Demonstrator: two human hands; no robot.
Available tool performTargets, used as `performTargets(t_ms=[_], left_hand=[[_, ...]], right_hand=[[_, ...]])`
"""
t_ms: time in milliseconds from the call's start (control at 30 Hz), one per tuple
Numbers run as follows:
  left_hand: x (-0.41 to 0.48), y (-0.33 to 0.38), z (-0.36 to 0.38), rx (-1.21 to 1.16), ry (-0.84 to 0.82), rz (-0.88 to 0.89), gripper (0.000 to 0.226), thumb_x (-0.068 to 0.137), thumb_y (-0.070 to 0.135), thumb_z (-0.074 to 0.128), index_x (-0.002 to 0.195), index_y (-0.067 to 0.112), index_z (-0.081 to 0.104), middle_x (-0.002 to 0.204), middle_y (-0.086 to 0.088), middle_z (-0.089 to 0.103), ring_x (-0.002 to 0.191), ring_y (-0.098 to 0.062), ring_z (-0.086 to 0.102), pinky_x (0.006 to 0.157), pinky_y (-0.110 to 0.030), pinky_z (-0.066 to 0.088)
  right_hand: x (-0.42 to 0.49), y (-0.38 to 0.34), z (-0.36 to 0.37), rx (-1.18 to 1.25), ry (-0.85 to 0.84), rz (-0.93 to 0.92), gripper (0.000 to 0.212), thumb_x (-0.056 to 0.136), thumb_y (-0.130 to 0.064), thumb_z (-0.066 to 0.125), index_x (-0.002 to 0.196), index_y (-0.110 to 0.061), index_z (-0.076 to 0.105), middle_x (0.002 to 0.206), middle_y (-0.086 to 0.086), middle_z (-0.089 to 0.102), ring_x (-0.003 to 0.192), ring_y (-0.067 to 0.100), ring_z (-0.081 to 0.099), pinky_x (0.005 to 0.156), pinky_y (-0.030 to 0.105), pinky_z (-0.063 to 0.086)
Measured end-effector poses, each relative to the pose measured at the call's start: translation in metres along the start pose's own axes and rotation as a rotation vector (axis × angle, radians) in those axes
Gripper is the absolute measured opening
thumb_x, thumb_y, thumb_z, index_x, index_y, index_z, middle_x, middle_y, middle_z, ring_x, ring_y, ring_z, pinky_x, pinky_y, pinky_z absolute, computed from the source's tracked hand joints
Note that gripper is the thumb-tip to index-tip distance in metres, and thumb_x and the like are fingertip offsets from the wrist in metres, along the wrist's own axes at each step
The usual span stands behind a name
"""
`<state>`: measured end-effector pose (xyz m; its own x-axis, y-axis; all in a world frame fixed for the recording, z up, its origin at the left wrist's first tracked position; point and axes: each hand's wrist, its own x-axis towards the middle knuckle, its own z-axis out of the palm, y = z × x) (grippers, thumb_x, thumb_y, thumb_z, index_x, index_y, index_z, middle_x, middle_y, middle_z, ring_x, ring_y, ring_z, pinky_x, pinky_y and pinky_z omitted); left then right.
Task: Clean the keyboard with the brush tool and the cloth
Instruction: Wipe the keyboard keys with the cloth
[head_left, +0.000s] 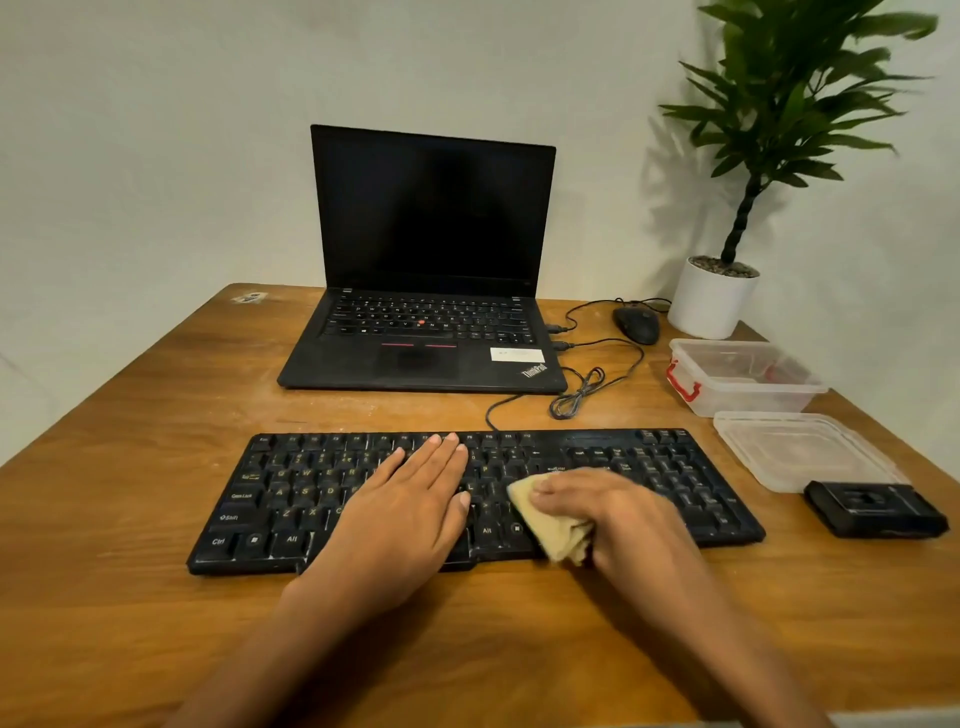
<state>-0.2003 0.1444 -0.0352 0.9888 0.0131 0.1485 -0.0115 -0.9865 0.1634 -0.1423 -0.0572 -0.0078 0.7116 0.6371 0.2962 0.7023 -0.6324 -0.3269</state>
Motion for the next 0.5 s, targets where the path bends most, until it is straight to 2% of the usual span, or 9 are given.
performTargets(t_ms=[100,167,233,300,367,433,500], left_hand=[[0.0,0.001,-0.001,-0.011,-0.01,-0.003,0.076,0.07,0.065,-0.024,0.135,0.027,-0.017,0.141,0.016,-0.02,0.131,0.003,-0.021,0.107,-0.022,-0.016],[0.0,0.001,0.0,-0.012,-0.011,0.0,0.079,0.062,0.06,-0.03,0.133,0.028,-0.019,0.141,0.016,-0.021,0.131,0.002,-0.022,0.107,-0.022,-0.016],[0.0,0.0,0.0,-0.011,-0.015,0.004,0.08,0.064,0.065,-0.031,0.133,0.029,-0.02,0.142,0.016,-0.022,0.13,0.003,-0.023,0.107,-0.022,-0.016],[0.0,0.0,-0.001,-0.012,-0.021,0.005,0.078,0.065,0.065,-0.03,0.133,0.03,-0.02,0.141,0.017,-0.023,0.13,0.004,-0.023,0.107,-0.022,-0.016],[-0.001,0.001,-0.002,-0.006,-0.024,0.006,0.08,0.064,0.064,-0.031,0.135,0.028,-0.02,0.142,0.017,-0.023,0.13,0.004,-0.023,0.107,-0.022,-0.016],[0.001,0.001,-0.003,0.002,-0.03,0.008,0.079,0.069,0.062,-0.025,0.139,0.025,-0.017,0.143,0.017,-0.021,0.13,0.003,-0.023,0.107,-0.023,-0.017],[0.006,0.001,-0.006,0.006,-0.026,0.032,0.082,0.066,0.053,-0.023,0.142,0.024,-0.014,0.143,0.016,-0.021,0.131,0.003,-0.024,0.107,-0.024,-0.018]], right_hand=[[0.009,0.037,-0.022,-0.057,0.005,0.154,0.036,0.079,-0.002,0.058,0.101,-0.028,0.068,0.107,-0.008,0.064,0.104,0.015,0.058,0.088,0.032,0.048],[0.022,0.027,-0.021,-0.145,0.031,0.113,0.038,0.08,-0.003,0.06,0.11,-0.027,0.065,0.117,-0.006,0.062,0.112,0.014,0.056,0.094,0.029,0.046],[0.029,0.002,-0.007,-0.135,-0.017,0.021,0.043,0.082,-0.006,0.06,0.119,-0.028,0.059,0.127,-0.012,0.057,0.118,0.007,0.05,0.102,0.022,0.037],[0.029,-0.004,0.003,-0.09,-0.04,-0.014,0.04,0.083,-0.011,0.06,0.117,-0.033,0.059,0.126,-0.015,0.056,0.116,0.004,0.05,0.102,0.023,0.039],[0.032,0.016,-0.006,-0.067,-0.023,0.157,0.036,0.082,-0.012,0.063,0.108,-0.037,0.063,0.12,-0.014,0.061,0.107,0.007,0.056,0.091,0.028,0.048],[0.036,0.033,-0.017,-0.137,-0.032,0.293,0.034,0.083,-0.011,0.062,0.105,-0.037,0.064,0.115,-0.01,0.064,0.099,0.011,0.059,0.082,0.027,0.05],[0.044,0.029,-0.019,-0.197,0.003,0.246,0.033,0.085,-0.013,0.06,0.11,-0.034,0.063,0.115,-0.008,0.064,0.1,0.012,0.059,0.083,0.029,0.05]])
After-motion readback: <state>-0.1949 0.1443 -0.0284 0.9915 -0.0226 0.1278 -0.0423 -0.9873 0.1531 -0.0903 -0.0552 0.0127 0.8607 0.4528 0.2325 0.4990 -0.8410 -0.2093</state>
